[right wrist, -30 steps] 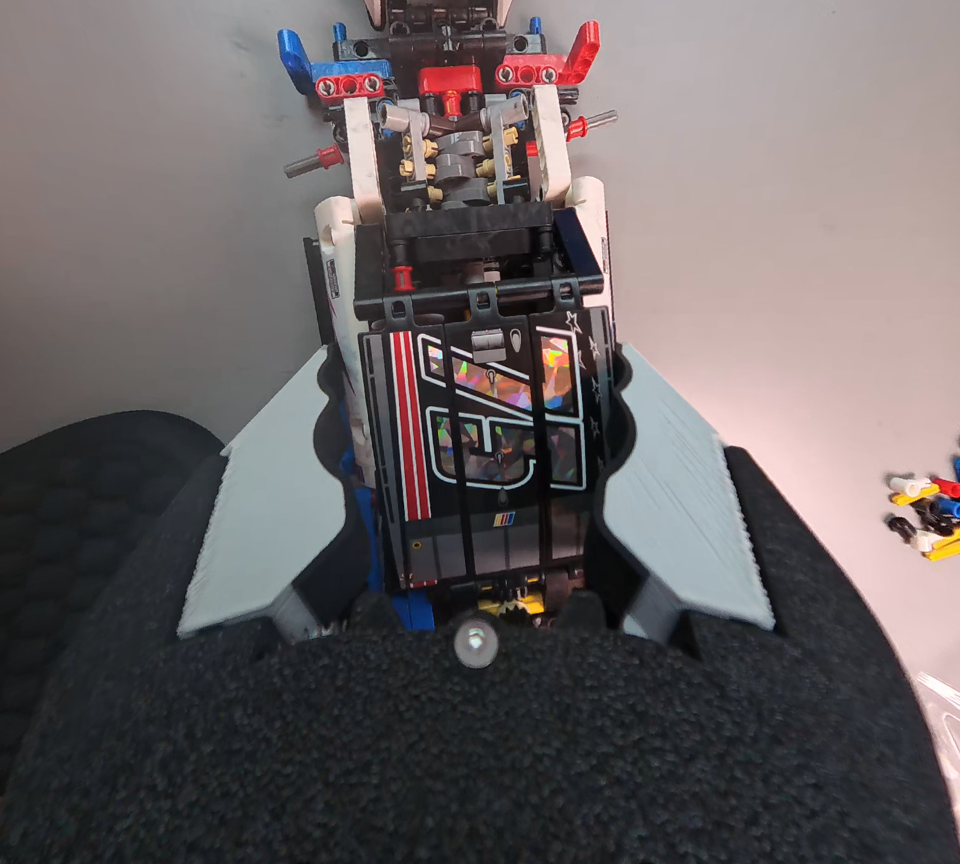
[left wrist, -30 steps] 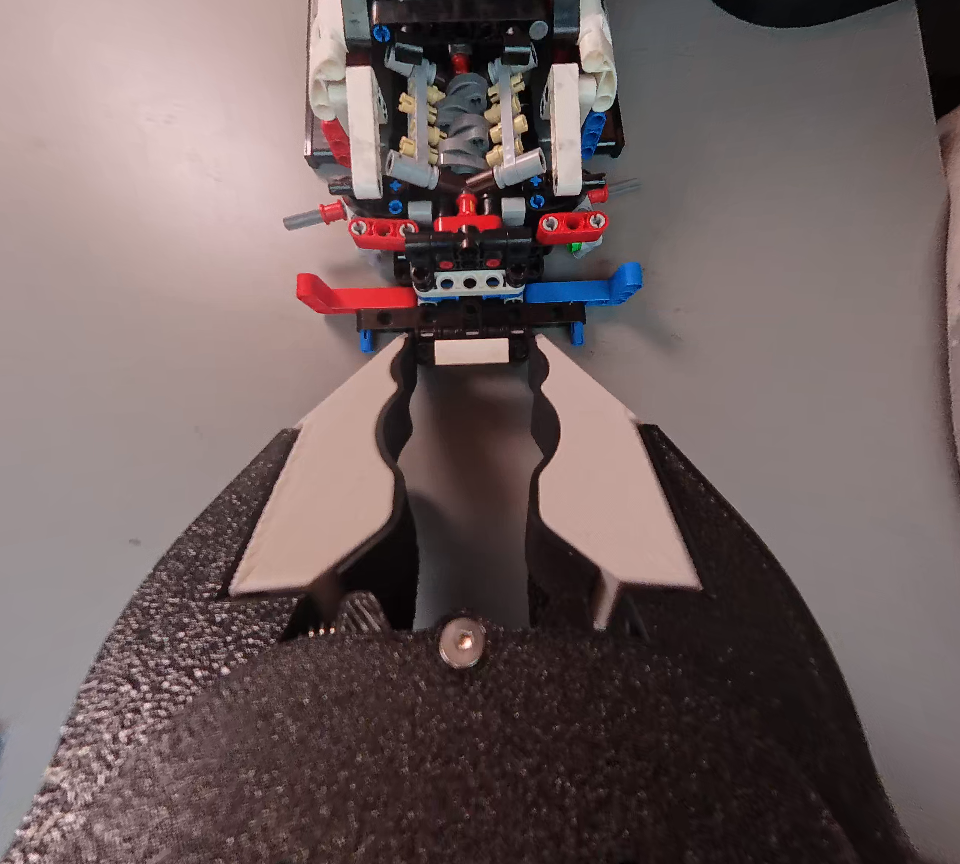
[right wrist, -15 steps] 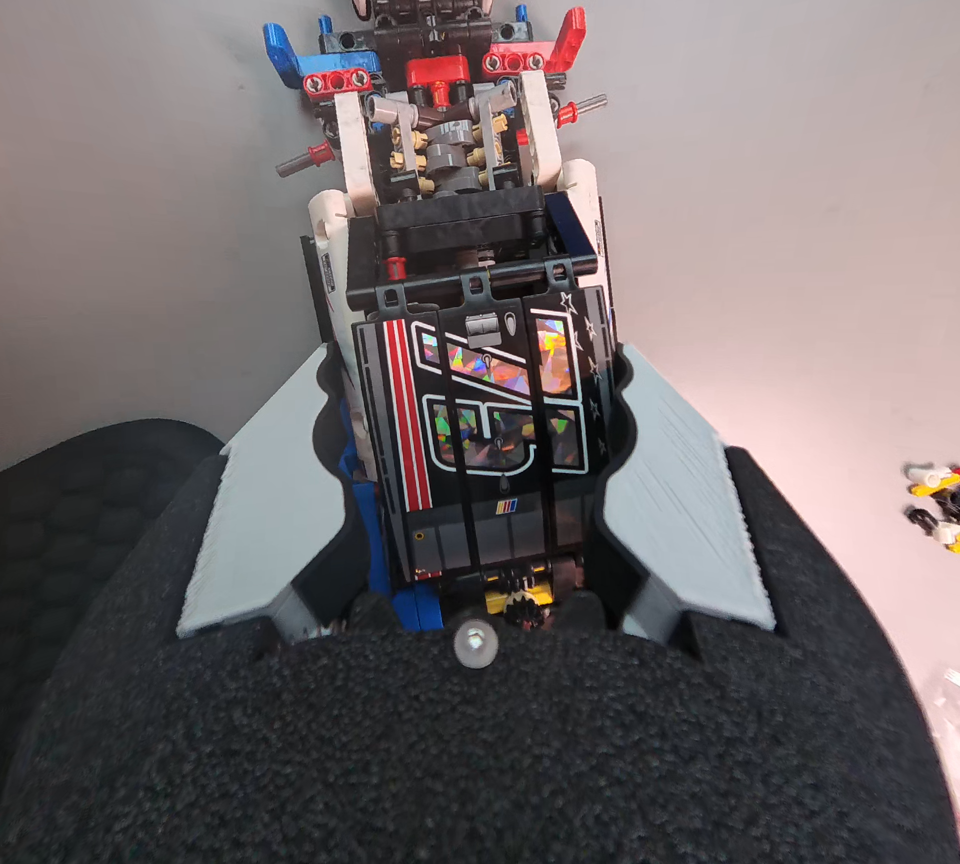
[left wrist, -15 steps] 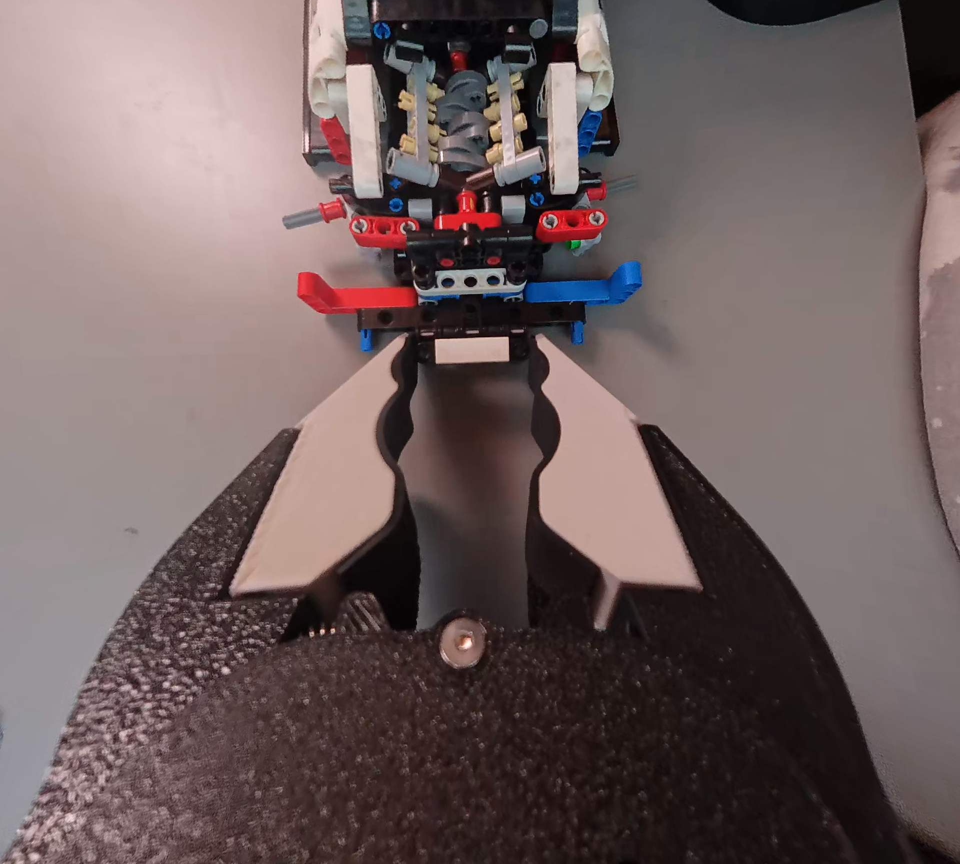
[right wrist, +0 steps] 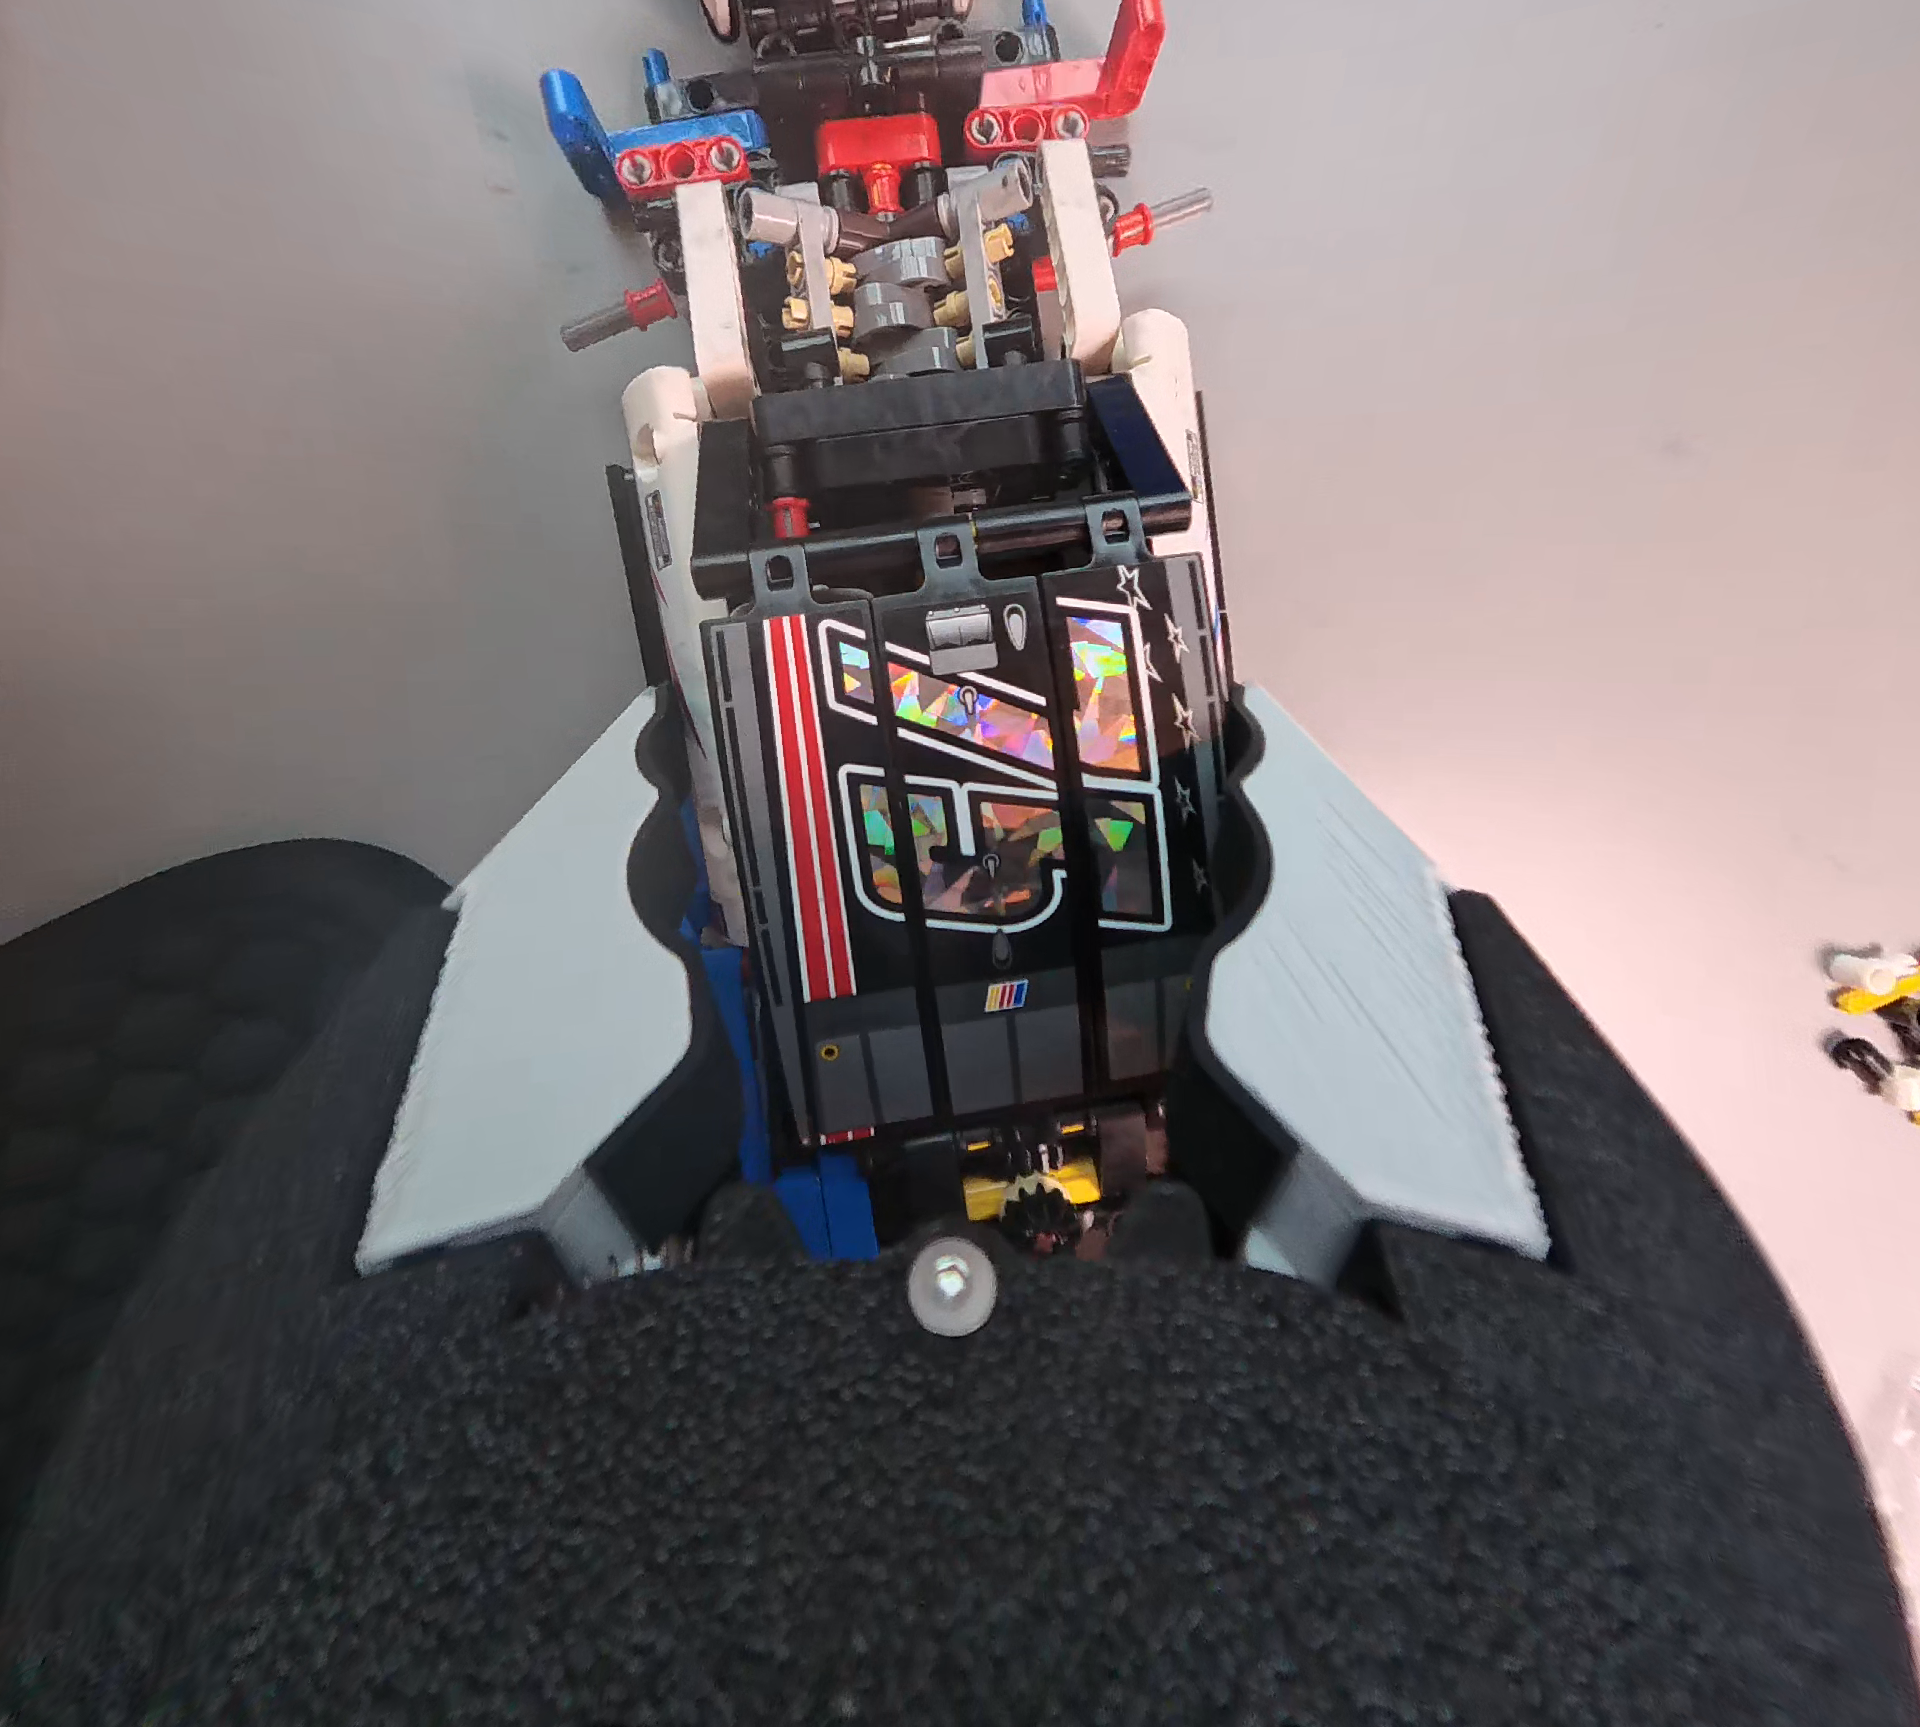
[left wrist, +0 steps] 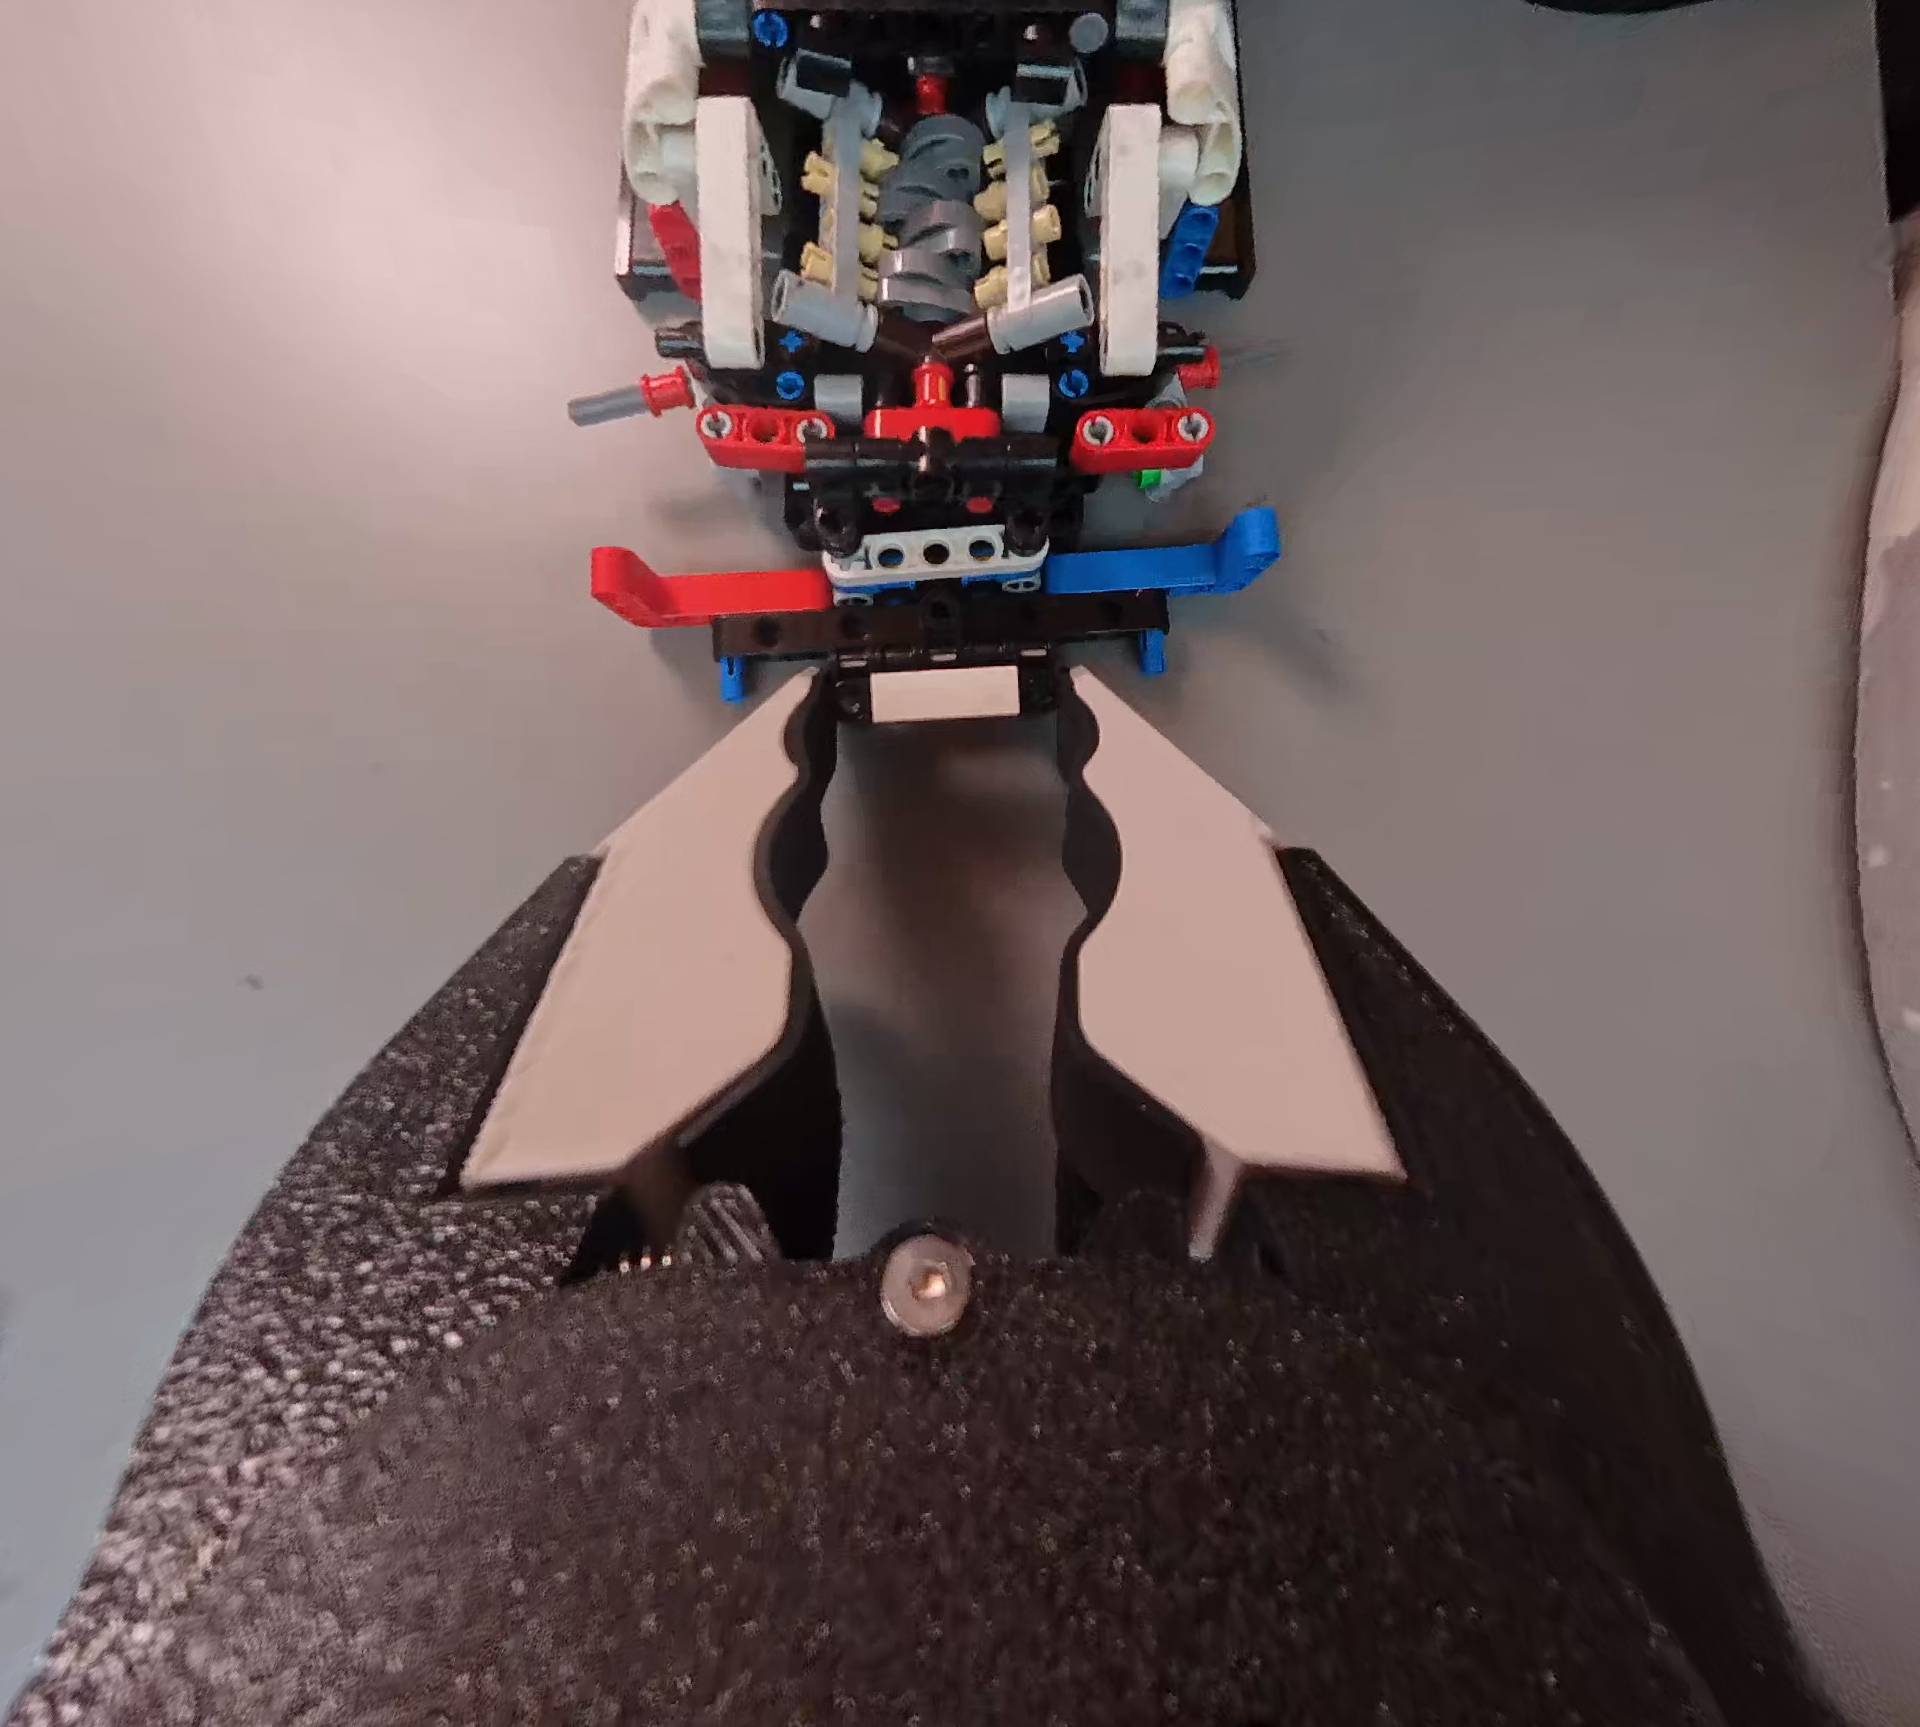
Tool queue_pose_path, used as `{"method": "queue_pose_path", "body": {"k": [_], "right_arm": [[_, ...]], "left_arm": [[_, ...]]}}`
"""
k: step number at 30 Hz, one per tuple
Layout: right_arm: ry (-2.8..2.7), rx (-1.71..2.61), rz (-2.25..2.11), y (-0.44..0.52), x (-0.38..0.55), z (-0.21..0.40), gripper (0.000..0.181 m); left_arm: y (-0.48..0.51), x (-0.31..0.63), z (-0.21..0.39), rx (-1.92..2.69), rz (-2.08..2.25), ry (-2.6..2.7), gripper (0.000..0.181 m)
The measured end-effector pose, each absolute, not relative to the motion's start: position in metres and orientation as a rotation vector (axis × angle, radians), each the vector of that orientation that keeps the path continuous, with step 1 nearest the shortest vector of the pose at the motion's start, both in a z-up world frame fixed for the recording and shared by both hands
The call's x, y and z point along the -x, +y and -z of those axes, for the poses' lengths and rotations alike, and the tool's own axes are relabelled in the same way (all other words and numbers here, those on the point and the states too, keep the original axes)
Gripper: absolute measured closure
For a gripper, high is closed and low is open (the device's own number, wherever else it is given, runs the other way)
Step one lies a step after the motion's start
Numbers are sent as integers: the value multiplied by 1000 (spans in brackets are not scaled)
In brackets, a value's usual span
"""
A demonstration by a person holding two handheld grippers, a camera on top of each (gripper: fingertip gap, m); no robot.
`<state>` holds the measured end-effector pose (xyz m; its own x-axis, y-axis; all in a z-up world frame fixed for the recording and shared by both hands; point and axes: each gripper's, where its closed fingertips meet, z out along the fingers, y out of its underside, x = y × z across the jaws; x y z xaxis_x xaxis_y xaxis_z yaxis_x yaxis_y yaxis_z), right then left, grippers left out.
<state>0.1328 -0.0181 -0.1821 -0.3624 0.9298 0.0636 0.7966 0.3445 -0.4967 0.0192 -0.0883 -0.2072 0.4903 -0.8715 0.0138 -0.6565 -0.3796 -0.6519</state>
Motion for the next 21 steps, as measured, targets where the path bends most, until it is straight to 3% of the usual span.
{"method": "queue_pose_path", "body": {"k": [6,21], "right_arm": [[-2281,1523,-555,-18,-132,182,80],[-2251,1525,-570,-15,-135,182,79]], "left_arm": [[-88,-14,206,2131,646,1321,139],[-91,-6,207,2214,568,1220,139]]}}
